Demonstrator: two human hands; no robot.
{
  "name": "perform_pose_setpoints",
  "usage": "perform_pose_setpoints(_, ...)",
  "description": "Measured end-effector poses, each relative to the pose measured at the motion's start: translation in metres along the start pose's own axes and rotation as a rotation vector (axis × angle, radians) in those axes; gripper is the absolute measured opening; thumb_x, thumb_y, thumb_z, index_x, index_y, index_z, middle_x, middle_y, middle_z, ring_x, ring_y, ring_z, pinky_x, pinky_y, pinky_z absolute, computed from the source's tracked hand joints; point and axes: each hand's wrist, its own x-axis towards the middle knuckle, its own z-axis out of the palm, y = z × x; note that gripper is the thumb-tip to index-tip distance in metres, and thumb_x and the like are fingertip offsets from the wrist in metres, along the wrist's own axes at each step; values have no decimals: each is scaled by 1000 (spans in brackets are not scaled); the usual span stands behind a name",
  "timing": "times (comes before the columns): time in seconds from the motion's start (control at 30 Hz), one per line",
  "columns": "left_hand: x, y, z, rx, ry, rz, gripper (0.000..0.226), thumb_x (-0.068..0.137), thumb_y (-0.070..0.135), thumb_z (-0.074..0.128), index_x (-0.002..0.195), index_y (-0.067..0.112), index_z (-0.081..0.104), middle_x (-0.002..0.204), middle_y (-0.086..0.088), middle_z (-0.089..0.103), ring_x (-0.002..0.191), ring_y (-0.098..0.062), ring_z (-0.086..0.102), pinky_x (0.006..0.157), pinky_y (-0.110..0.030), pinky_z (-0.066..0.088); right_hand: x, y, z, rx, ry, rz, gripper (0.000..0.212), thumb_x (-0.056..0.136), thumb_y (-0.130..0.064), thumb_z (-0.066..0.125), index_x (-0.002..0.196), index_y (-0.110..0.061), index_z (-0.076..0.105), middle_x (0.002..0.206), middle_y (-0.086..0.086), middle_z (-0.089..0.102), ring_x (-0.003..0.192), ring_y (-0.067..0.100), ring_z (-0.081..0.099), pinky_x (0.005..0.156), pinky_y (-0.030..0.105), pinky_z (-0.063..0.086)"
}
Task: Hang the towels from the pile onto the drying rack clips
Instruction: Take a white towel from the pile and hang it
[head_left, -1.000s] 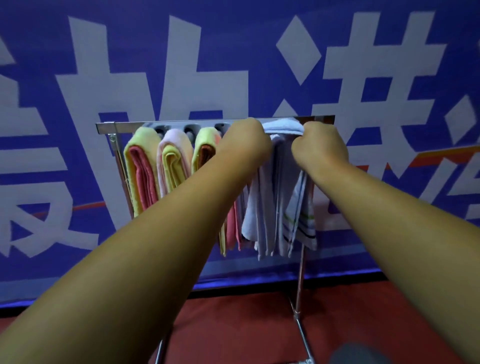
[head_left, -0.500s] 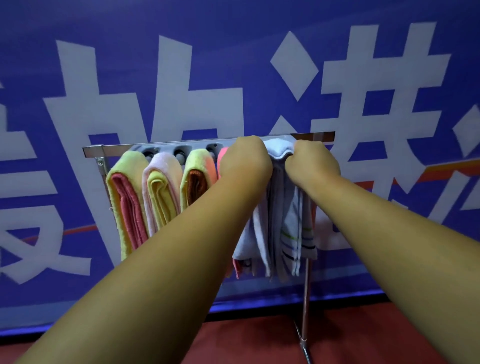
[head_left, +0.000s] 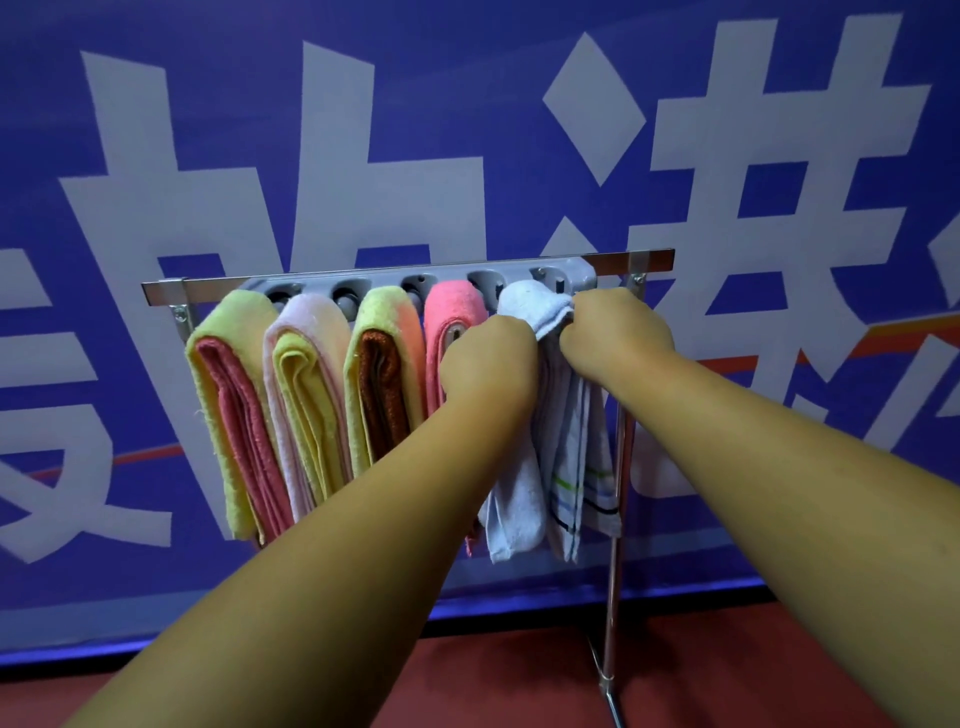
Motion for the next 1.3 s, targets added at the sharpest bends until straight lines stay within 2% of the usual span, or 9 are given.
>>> perform_pose_setpoints(0.13,-1,-13,18,-153,78,0,27,99,7,51,124,5,59,125,-16,67,112,-41,67,73,-41,41,0,1,12,52,-49,53,12,96,-13,50,100,-15,61,90,6,54,84,33,60,72,40,52)
perform_pose_setpoints(0.33,-13,-24,49,-404,80,-41,26,92,30,61,106,8,55,106,-16,67,95,-42,66,69,-38,44,-6,17,31,280,-133,124,17,89,-9,50,83,-13,65,84,10,66,71,30,62,61,34,49)
perform_pose_setpoints(0.57,-26,-28,72,-651,133,-110,33,86,41,62,107,17,52,99,-8,71,91,-38,68,78,-44,58,-24,28,65,416,-201,157,22,90,-25,52,74,-16,65,75,5,68,73,28,63,70,38,53)
perform_pose_setpoints(0.73,-31,-39,88,-437,216,-51,39,92,20,58,127,14,42,115,-18,62,102,-48,65,79,-48,49,-33,32,84,427,-238,121,16,90,-28,55,78,-24,64,80,0,67,76,24,63,67,35,52)
perform_pose_setpoints(0.8,-34,-45,92,-331,236,-29,40,94,15,52,133,14,40,122,-18,59,105,-49,65,76,-49,44,-36,34,92,410,-265,126,14,90,-30,56,82,-24,67,82,2,70,76,25,65,72,37,58)
perform_pose_setpoints(0.9,-37,-55,99,-173,250,-6,44,96,8,47,138,16,37,128,-14,55,106,-46,67,72,-49,44,-39,38,103,363,-261,146,15,90,-28,58,79,-21,66,80,4,68,76,28,65,68,35,56)
perform_pose_setpoints(1.03,-38,-67,112,-12,248,-10,63,97,8,51,154,18,27,140,-11,49,107,-40,66,66,-46,41,-43,43,117,345,-255,194,13,92,-28,65,81,-21,65,82,5,67,74,29,65,67,36,58)
perform_pose_setpoints(1.17,-35,-72,121,99,189,-38,94,89,12,69,165,18,14,149,-10,43,115,-38,61,68,-44,42,-46,48,133,304,-235,254,9,92,-22,64,90,-16,69,82,6,66,71,27,63,57,30,49)
perform_pose_setpoints(1.3,-26,-81,135,195,265,-43,93,86,23,72,163,18,20,144,-7,50,119,-35,59,75,-42,47,-50,53,144,232,-205,290,13,96,-24,62,86,-16,63,79,5,61,65,25,56,54,28,42)
